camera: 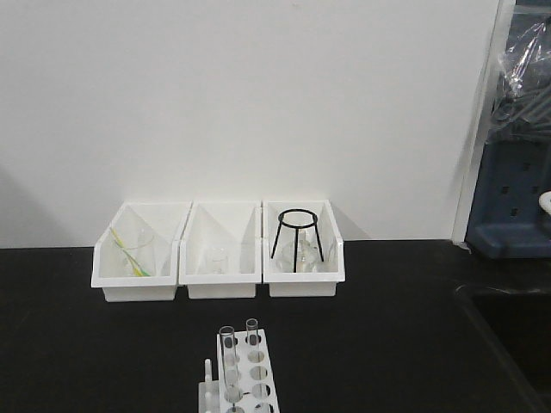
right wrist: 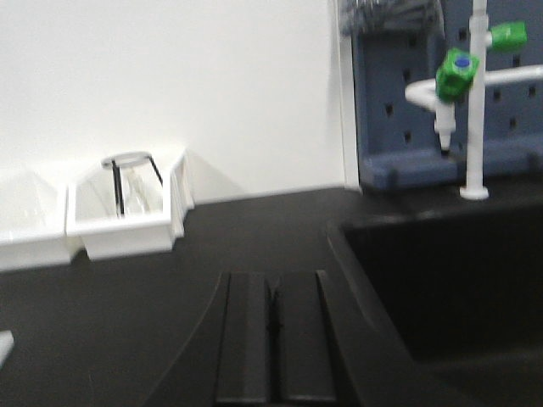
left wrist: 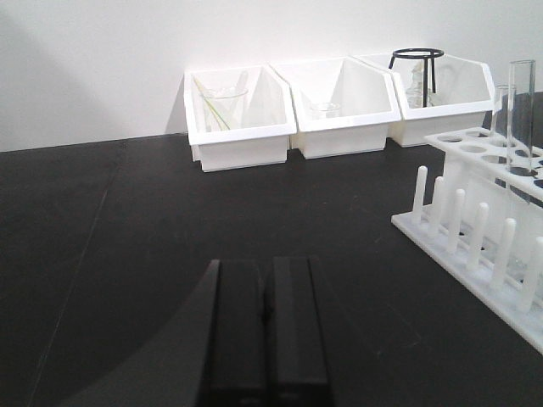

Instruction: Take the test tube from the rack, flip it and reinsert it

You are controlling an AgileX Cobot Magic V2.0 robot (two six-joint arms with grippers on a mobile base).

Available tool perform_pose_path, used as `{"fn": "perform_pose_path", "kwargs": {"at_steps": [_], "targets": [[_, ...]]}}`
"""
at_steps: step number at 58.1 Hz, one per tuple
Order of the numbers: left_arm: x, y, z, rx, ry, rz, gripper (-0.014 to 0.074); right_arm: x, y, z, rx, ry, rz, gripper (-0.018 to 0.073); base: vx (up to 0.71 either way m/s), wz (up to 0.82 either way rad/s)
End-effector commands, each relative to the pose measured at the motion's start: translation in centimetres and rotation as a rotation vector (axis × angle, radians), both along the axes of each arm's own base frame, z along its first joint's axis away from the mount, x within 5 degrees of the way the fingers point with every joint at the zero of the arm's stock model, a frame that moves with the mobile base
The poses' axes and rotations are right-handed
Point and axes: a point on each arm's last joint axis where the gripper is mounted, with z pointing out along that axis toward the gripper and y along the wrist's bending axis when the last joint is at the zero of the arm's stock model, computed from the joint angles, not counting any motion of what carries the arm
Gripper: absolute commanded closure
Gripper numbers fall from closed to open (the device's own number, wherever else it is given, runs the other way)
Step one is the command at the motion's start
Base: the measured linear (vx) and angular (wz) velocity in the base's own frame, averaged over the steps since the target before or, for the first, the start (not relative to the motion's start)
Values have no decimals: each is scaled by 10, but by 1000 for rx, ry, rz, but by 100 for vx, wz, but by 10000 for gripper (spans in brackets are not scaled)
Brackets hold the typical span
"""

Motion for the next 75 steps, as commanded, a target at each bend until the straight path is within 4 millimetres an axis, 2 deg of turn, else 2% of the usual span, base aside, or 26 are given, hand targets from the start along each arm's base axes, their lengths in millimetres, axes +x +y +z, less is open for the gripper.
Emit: {"fn": "perform_pose_path", "kwargs": {"at_steps": [1, 4, 9, 13, 16, 20, 23, 28, 34, 42, 48, 54, 63, 70, 75], "targets": [[0, -1, 9, -23, -85, -13, 603, -5, 2, 25, -9, -243, 14, 570, 0, 0], [0, -1, 9, -23, -85, -13, 603, -9, 2, 40, -17, -304, 17, 570, 0, 0], [0, -1, 9, -23, -85, -13, 603, -19, 2, 79, -57, -378, 7, 570, 0, 0], [0, -1, 9, -23, -85, -13, 603, -25, 2, 119, -115, -407, -12, 570, 0, 0], [0, -1, 9, -23, -85, -13, 603, -22, 2, 151, -171, -407, -27, 570, 0, 1], [0, -1, 9, -23, -85, -13, 603, -5, 1, 185, -210, -380, -37, 570, 0, 1], [0, -1, 9, -23, -85, -13, 603, 13, 1, 203, -210, -345, -35, 570, 0, 0], [0, -1, 9, -23, -85, -13, 603, 47, 0, 220, -205, -281, -28, 570, 0, 0], [0, -1, 9, -23, -85, -13, 603, 80, -1, 228, -204, -221, -22, 570, 0, 0], [0, -1, 9, -23, -85, -13, 605, 112, -2, 219, -202, -146, -12, 568, 0, 0], [0, -1, 9, -23, -85, -13, 603, 122, -2, 213, -200, -110, -9, 552, 0, 0], [0, -1, 9, -23, -85, -13, 603, 124, -3, 211, -191, -94, -8, 502, 0, 0], [0, -1, 9, -23, -85, -13, 603, 124, -3, 211, -182, -92, -8, 335, 0, 0], [0, -1, 9, -23, -85, -13, 603, 124, -3, 211, -177, -90, -7, 113, 0, 0], [0, -1, 9, -23, -85, -13, 603, 124, -3, 211, -177, -93, -7, 5, 0, 0]]}}
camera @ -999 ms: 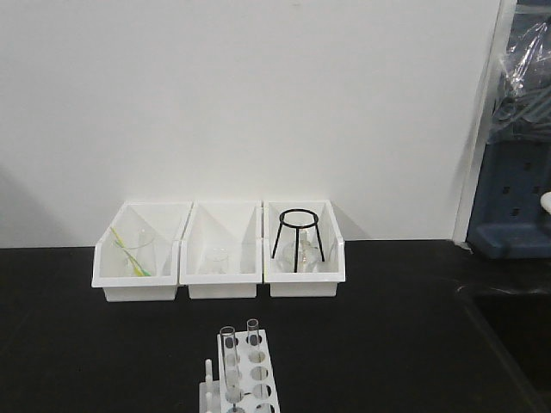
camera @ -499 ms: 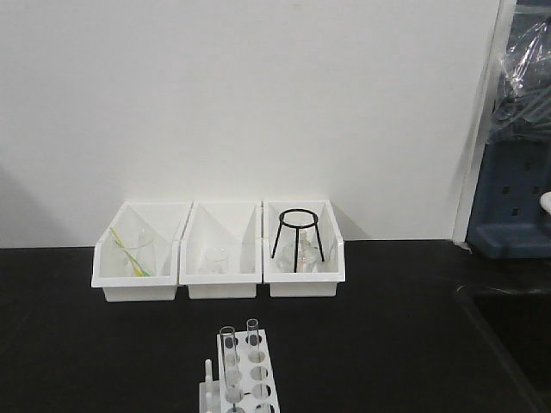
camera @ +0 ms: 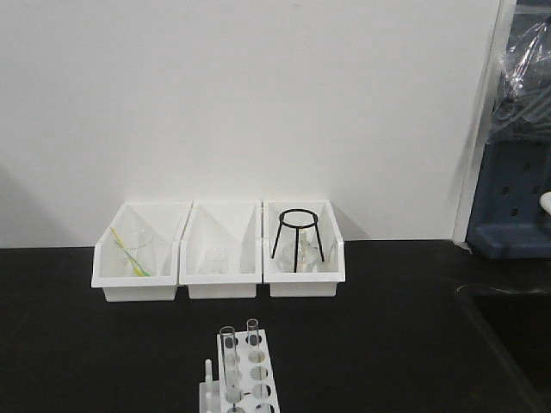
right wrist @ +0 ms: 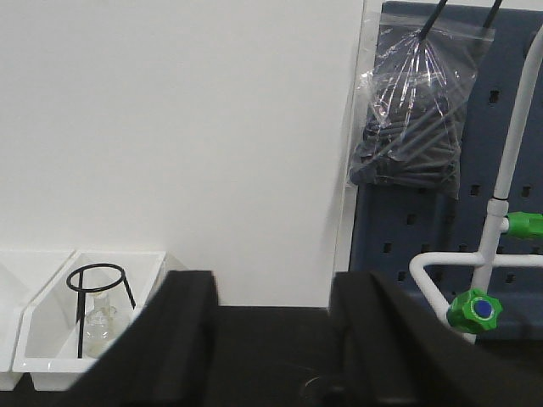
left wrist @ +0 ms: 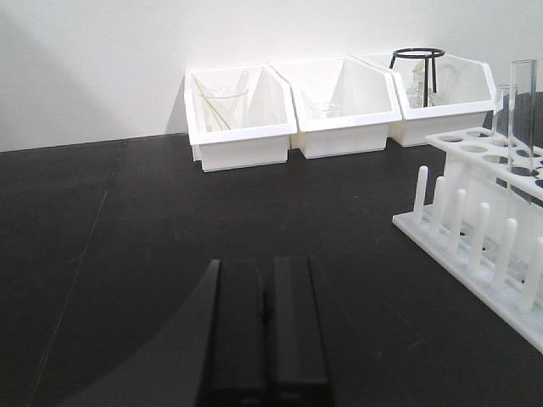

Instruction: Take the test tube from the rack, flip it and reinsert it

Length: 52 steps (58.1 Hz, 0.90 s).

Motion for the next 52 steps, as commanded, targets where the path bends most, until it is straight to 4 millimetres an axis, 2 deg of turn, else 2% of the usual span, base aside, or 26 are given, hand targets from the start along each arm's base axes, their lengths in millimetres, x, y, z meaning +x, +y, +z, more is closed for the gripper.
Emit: {"fn": "perform_pose_path", "kwargs": {"at_steps": [1, 9, 16, 23, 29, 36, 45, 52], "targets": [[0, -1, 9, -23, -85, -13, 603, -4, 1, 21, -11, -126, 8, -18, 0, 0], [0, -1, 9, -23, -85, -13, 603, -4, 1, 23, 21, -146, 12, -98, 0, 0], [0, -1, 9, -23, -85, -13, 603, -1, 1, 22, 65, -150, 20, -87, 0, 0], [0, -1, 9, -23, -85, -13, 603, 10, 13, 9, 63, -88, 80, -55, 0, 0], [0, -1, 9, -23, -85, -13, 603, 20, 36, -12, 53, -18, 187, -20, 0, 0], [0, -1, 9, -23, -85, -13, 603, 28, 74, -43, 19, 29, 362, 2, 0, 0], [0, -1, 9, -23, -85, -13, 603, 38, 124, -73, 30, 10, 564, 4, 0, 0], [0, -1, 9, -23, -85, -13, 603, 47, 153, -91, 44, -8, 656, 5, 0, 0]]}}
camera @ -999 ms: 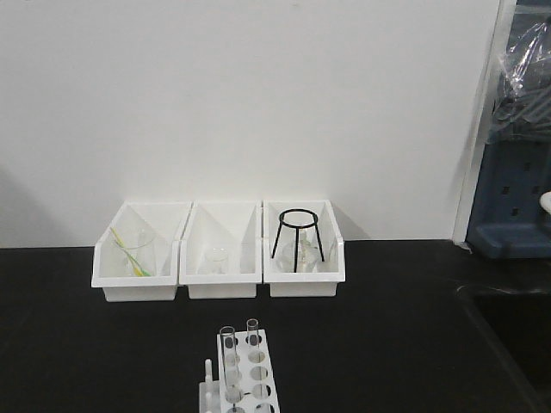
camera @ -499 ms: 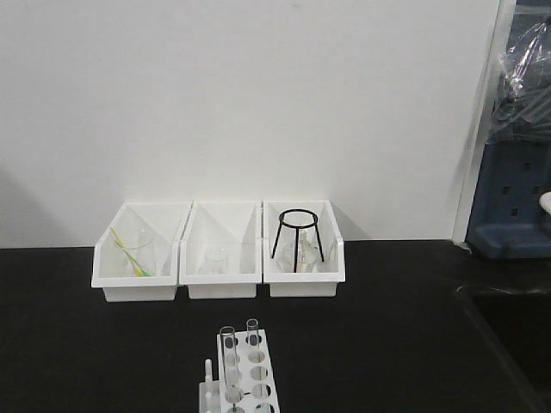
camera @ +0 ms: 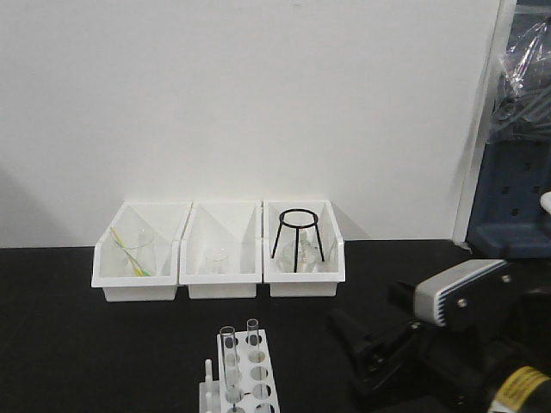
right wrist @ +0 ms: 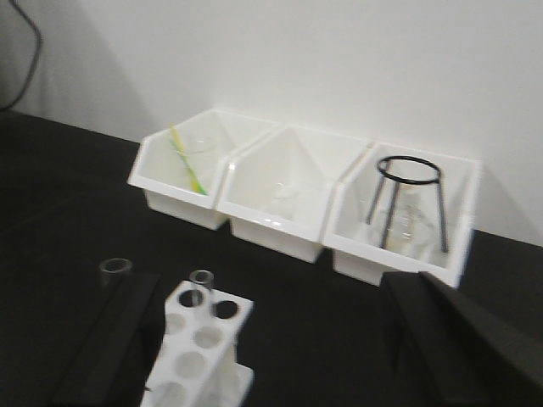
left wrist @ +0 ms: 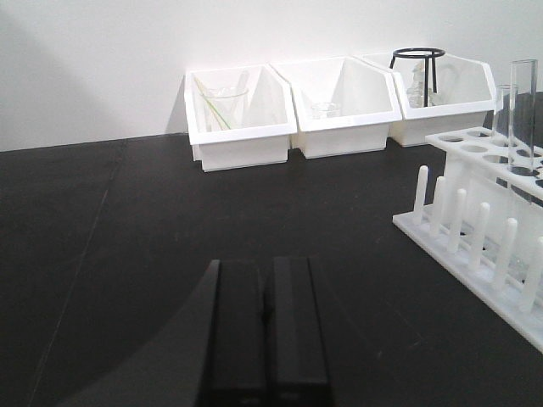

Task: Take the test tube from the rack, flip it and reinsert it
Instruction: 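Move the right gripper down to a glass test tube in the rack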

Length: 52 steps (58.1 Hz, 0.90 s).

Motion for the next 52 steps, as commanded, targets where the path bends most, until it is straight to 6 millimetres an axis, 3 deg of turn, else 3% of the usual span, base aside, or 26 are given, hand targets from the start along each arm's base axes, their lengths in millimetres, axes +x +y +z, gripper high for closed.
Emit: {"fn": "perform_pose_path", "kwargs": {"at_steps": [1, 14, 23, 52], "targets": [[0, -1, 9, -23, -85, -13, 603, 4, 22, 13, 93, -150, 87, 5, 0, 0], [0, -1, 9, -23, -85, -13, 603, 20, 62, -22, 67, -112, 190, 6, 0, 0], [0, -1, 9, -23, -85, -13, 603, 36, 75, -40, 75, -100, 200, 19, 0, 0], [0, -1, 9, -23, -85, -13, 603, 70, 105, -63, 72, -78, 256, 50, 0, 0]]}}
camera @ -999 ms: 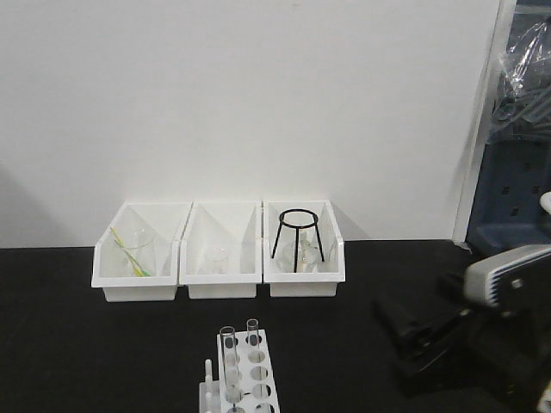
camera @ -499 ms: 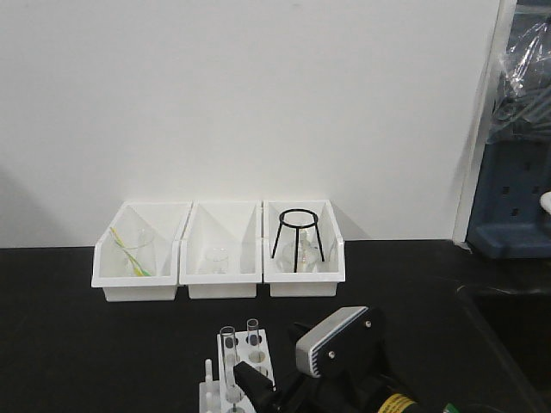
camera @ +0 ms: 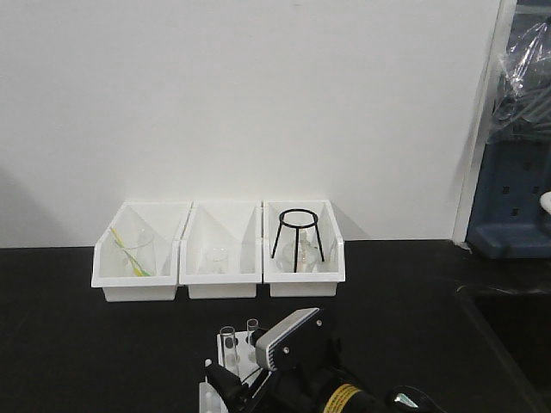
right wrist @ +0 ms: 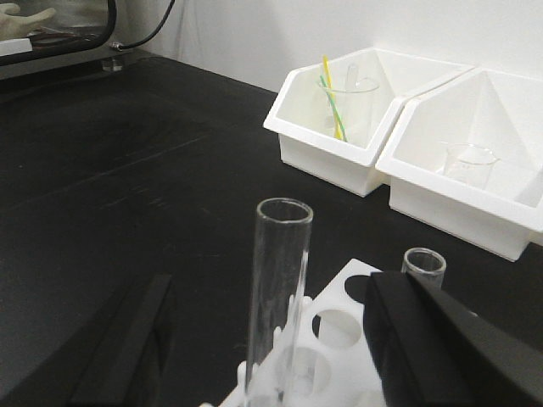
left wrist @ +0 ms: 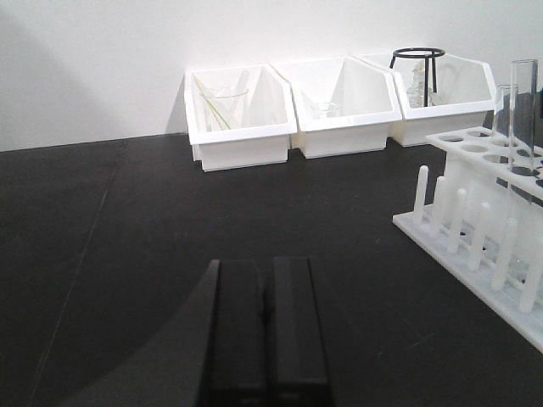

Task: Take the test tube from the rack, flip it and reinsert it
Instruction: 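Move the right gripper down to a glass test tube in the rack, then grasp the test tube with the right gripper and lift it out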

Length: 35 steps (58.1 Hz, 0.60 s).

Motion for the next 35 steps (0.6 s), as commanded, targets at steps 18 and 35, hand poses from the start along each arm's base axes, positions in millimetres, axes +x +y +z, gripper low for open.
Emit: {"fn": "perform_pose_path", "kwargs": {"at_steps": [18, 35], "targets": [[0, -1, 9, -23, -85, -13, 603, 21, 16, 19, 127, -104, 16, 99, 0, 0], [0, -1, 9, -23, -85, -13, 603, 21, 16, 21, 138, -116, 19, 496, 0, 0]]}}
